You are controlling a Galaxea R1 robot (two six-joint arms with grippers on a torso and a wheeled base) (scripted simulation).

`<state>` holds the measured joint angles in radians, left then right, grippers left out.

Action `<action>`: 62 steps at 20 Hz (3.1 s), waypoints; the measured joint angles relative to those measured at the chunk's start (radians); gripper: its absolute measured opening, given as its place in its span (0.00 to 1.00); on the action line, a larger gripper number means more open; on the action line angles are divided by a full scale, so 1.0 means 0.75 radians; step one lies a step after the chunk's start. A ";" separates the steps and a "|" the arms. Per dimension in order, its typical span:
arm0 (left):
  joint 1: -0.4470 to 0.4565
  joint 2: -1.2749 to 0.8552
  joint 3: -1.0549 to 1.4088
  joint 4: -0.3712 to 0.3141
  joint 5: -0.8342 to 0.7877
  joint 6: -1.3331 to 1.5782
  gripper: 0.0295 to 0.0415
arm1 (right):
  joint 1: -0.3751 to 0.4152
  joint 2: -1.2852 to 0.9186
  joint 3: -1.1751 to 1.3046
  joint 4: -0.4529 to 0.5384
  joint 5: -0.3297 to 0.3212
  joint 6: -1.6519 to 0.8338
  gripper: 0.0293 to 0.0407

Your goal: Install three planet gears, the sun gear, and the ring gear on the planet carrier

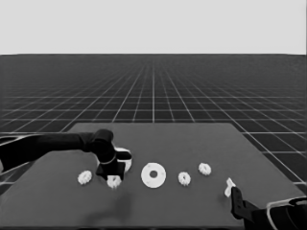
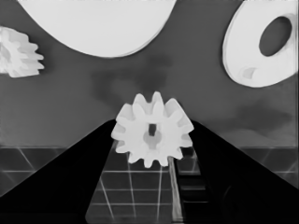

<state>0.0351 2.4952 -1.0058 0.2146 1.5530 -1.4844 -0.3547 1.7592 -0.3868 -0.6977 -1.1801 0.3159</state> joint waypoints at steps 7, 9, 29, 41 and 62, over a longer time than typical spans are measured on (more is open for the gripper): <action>-0.030 0.551 -0.456 -0.031 0.021 -0.092 0.14 | 0.000 0.000 0.000 0.000 0.000 0.000 0.81; -0.030 0.578 -0.493 -0.032 0.019 -0.083 0.14 | 0.000 0.000 0.000 0.000 0.000 0.000 0.81; 0.198 0.616 -0.643 0.194 -0.024 0.017 0.75 | 0.000 0.000 0.000 0.000 0.000 0.000 0.81; -0.028 0.591 -0.513 -0.030 0.018 -0.077 0.75 | 0.000 0.000 0.000 0.000 0.000 0.000 0.81; 0.232 -0.363 -0.605 0.078 -0.354 0.921 0.75 | 0.000 0.000 0.000 0.000 0.000 0.000 0.81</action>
<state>0.2090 2.2229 -1.4598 0.2727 1.2875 -0.7936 -0.3547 1.7592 -0.3868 -0.6977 -1.1801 0.3159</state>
